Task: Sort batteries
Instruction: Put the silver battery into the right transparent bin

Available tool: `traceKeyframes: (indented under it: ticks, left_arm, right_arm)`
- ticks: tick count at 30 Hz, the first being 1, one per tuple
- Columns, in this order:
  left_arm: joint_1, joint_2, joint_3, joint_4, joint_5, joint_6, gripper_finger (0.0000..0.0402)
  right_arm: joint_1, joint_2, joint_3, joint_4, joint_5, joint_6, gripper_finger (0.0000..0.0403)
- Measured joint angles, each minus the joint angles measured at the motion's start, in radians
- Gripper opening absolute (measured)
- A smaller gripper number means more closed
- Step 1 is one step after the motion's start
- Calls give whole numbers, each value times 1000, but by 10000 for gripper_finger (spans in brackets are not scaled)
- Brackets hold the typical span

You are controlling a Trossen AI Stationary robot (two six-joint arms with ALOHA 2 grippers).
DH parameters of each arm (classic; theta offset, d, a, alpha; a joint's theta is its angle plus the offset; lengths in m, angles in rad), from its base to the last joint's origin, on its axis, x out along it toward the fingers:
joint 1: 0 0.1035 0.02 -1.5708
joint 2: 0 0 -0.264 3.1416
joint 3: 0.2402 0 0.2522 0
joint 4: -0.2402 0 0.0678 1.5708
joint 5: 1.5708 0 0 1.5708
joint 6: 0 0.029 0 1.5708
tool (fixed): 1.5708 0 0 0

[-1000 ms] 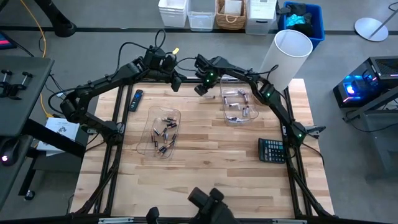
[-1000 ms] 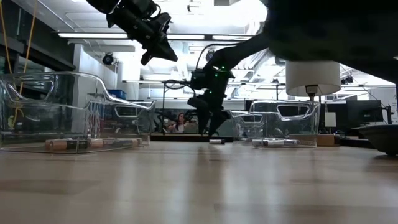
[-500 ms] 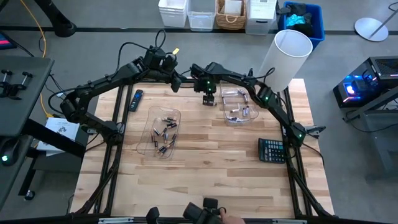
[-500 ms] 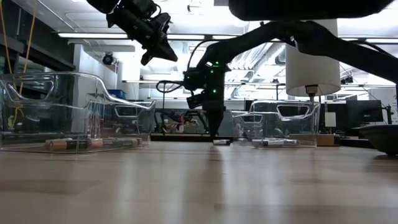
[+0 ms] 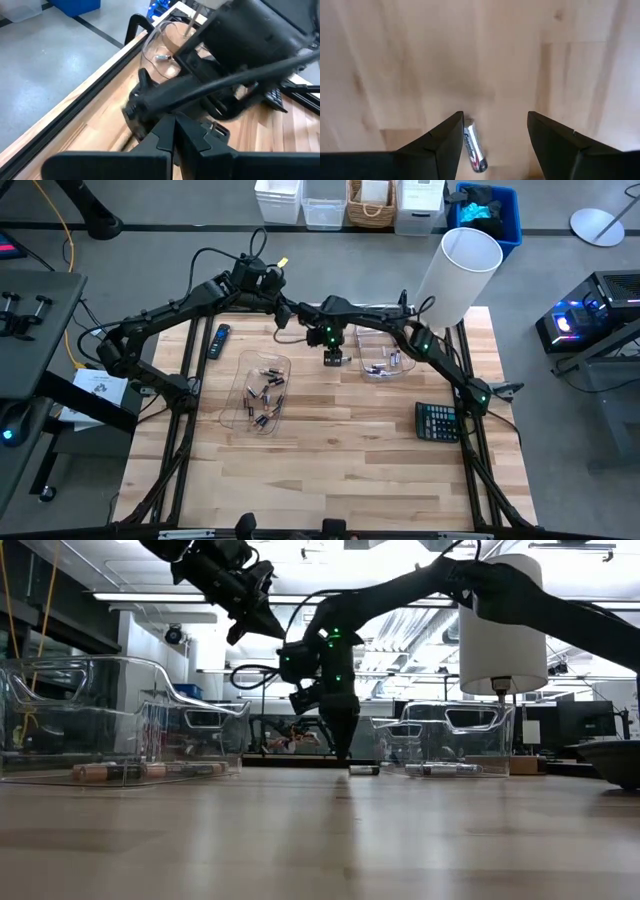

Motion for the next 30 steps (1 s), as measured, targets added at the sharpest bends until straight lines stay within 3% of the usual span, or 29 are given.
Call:
traceKeyframes:
  ticks: [21, 30]
  left_arm:
    - [-2, -4, 2, -57, 131, 33, 0]
    - [-3, -68, -2, 81, 146, 27, 0]
  right_arm:
    - [125, -31, 0, -137, 9, 80, 213]
    - [125, -108, -2, -120, 27, 91, 213]
